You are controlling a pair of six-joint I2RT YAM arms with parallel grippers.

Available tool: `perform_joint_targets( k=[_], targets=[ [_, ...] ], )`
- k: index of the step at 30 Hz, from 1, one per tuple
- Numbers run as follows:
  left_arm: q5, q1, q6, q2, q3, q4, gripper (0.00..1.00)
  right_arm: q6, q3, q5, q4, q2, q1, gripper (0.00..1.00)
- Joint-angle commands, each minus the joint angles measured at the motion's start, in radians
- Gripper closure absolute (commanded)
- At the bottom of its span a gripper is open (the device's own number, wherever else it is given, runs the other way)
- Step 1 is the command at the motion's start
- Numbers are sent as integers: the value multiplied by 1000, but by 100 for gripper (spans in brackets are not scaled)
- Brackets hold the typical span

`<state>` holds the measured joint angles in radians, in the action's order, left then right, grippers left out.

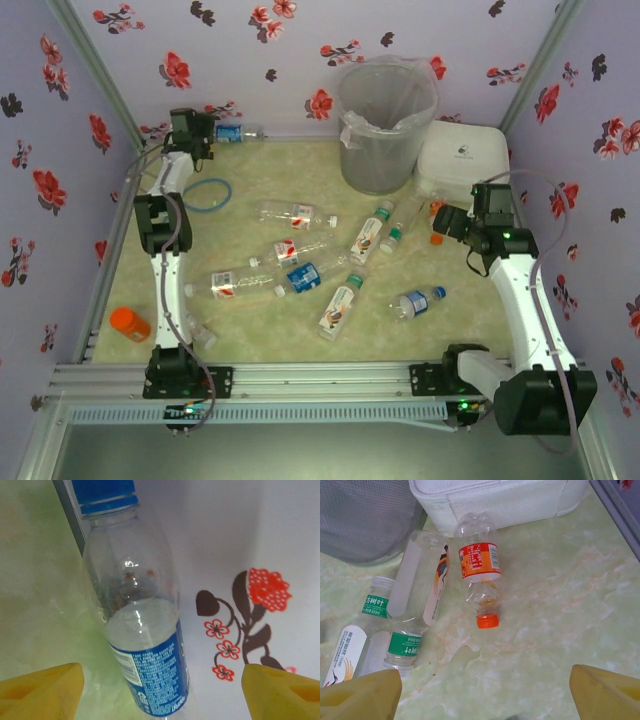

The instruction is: Put the plastic bottles in the bin

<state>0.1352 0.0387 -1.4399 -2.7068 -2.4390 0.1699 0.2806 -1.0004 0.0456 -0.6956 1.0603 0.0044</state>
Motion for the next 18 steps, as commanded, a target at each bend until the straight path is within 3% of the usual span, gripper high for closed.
perform_joint_targets(
  k=[1,10,18],
  targets=[
    [-36,8,-78,-56,-69,60,22,-18,-6,27,-15,-22,-7,13],
    [-60,8,-207,-173,-159,40,25,-60,26,85,4,-1,-17,13],
    [-76,9,-276,-258,-196,16,42,-23,50,108,9,-32,-18,14]
  ],
)
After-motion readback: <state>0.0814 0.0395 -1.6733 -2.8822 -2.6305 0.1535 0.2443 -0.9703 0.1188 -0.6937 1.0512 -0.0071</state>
